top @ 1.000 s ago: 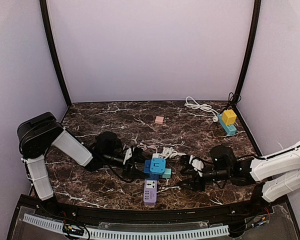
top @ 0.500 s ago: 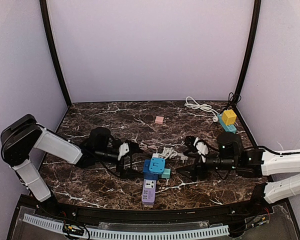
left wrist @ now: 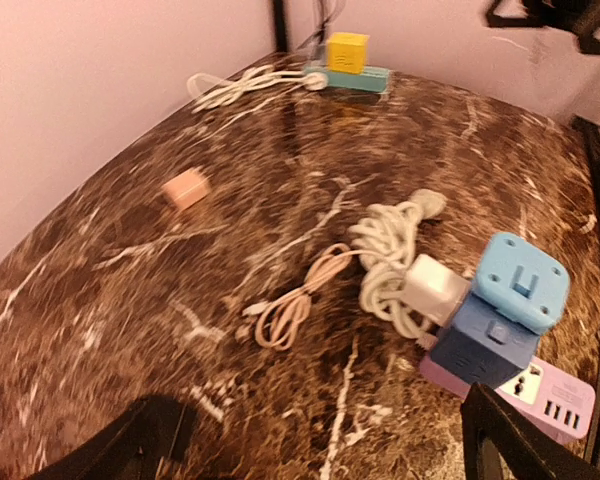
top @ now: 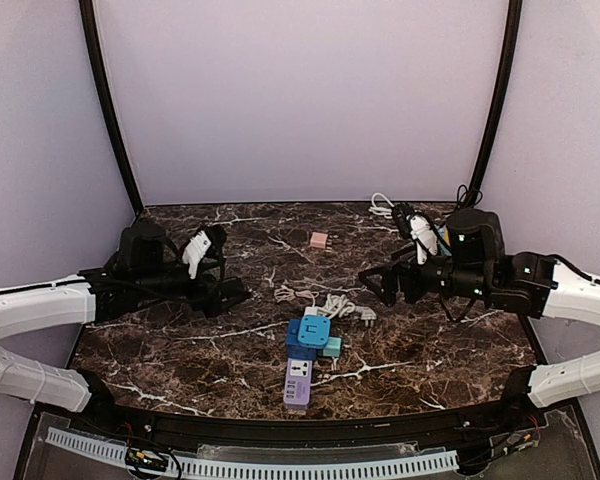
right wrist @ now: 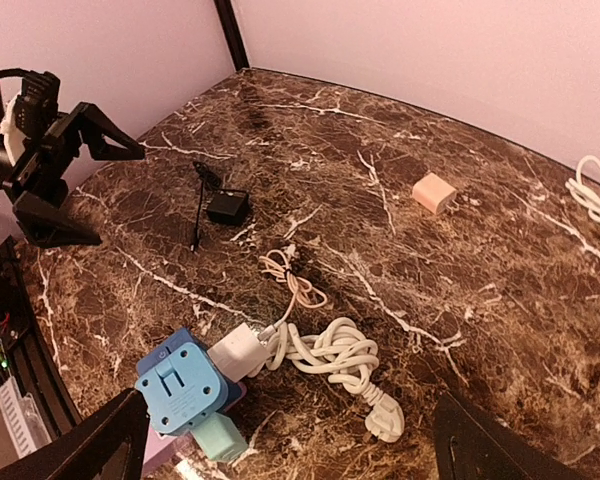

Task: Insert the plug
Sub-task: Pick up the plug from the center of the board.

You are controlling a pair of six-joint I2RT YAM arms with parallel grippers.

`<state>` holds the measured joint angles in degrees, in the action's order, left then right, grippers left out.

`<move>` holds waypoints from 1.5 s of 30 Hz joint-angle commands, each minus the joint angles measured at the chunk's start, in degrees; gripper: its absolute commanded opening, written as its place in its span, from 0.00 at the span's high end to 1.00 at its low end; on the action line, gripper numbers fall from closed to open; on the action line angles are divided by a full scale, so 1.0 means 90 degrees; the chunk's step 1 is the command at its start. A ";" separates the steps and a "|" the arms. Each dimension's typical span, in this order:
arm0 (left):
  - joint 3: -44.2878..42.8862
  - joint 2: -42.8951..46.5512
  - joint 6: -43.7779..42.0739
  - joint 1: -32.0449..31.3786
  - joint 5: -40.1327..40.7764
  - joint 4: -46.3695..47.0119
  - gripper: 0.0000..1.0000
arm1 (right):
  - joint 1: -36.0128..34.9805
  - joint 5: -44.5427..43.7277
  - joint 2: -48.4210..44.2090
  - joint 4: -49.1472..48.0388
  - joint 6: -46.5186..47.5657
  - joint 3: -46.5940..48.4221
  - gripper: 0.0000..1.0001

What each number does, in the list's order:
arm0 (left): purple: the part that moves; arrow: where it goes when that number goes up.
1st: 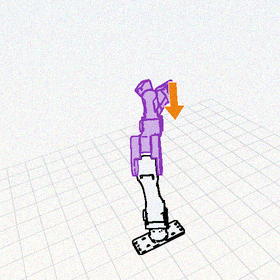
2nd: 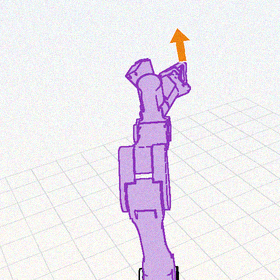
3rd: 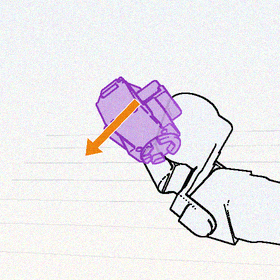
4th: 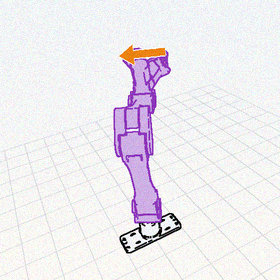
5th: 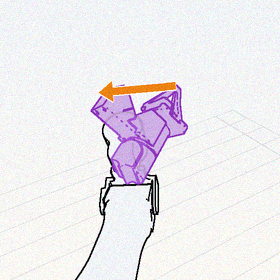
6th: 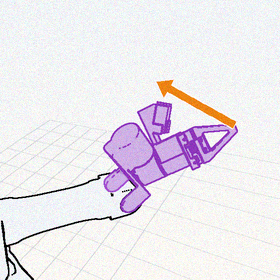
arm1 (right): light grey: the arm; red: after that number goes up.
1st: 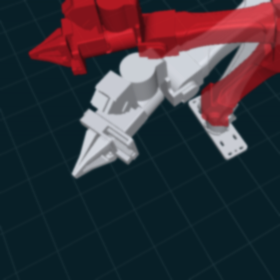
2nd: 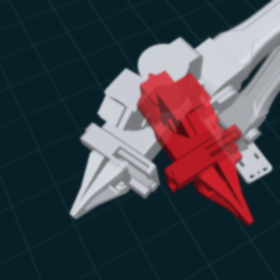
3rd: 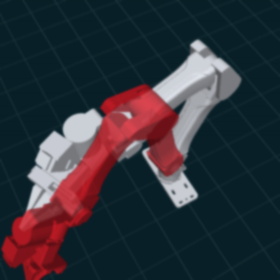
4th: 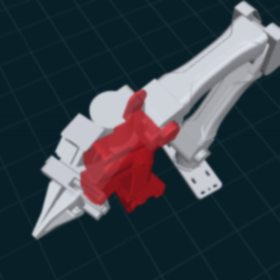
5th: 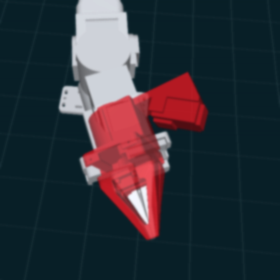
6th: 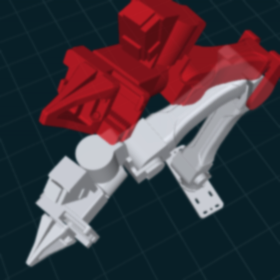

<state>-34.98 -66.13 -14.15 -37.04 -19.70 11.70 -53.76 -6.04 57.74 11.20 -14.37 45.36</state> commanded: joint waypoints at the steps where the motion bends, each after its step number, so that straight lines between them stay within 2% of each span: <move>1: -0.0291 0.0497 0.1685 0.0896 0.1123 -0.1933 0.03 | 0.0440 0.0365 0.0096 0.0670 -0.0866 0.0390 0.01; 6: -0.0235 0.0875 0.1850 0.1593 0.1394 -0.2850 0.07 | 0.0638 0.0428 -0.0024 0.1054 -0.1337 0.0716 0.01; 9: -0.0149 0.1128 0.1804 0.1952 0.1278 -0.2970 0.08 | 0.0767 0.0166 -0.0326 0.1050 -0.1579 0.0522 0.01; 13: 0.0087 0.1444 0.2099 0.2244 0.1014 -0.2682 0.10 | 0.1192 0.0715 -0.0324 0.1079 -0.1540 0.0604 0.01; 19: 0.0643 0.1265 0.2522 0.2376 0.0380 -0.1852 0.13 | 0.1968 0.1125 0.1017 0.1194 -0.1135 0.1436 0.01; 24: 0.0580 0.0267 0.2412 0.2363 -0.0024 -0.1481 0.15 | 0.2385 0.0900 0.2487 0.1315 -0.1306 0.2306 0.01; 28: -0.0038 -0.0499 0.1879 0.2323 -0.0620 -0.1410 0.14 | 0.2522 0.1050 0.3380 0.1722 -0.1724 0.2952 0.01; 31: -0.0518 -0.1029 0.1054 0.2275 -0.1032 -0.1781 0.13 | 0.2555 0.1171 0.3999 0.2181 -0.2101 0.3487 0.01; 34: -0.1041 -0.1698 0.0516 0.2209 -0.1005 -0.1979 0.11 | 0.2560 0.1317 0.4499 0.2423 -0.2357 0.4033 0.02; 39: -0.2038 -0.2809 -0.1206 0.2101 -0.1056 -0.2704 0.10 | 0.2555 0.1486 0.5212 0.2986 -0.2375 0.5129 0.02; 42: -0.2664 -0.3334 -0.2153 0.2088 -0.1157 -0.3141 0.13 | 0.2556 0.1374 0.5350 0.3053 -0.2395 0.5236 0.02; 45: -0.3024 -0.3785 -0.2457 0.2072 -0.0978 -0.3350 0.17 | 0.2560 0.1414 0.5308 0.3071 -0.2768 0.5182 0.02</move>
<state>-58.65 -96.97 -25.74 -17.93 -28.36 -11.09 -30.96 6.28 105.41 36.10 -35.77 91.15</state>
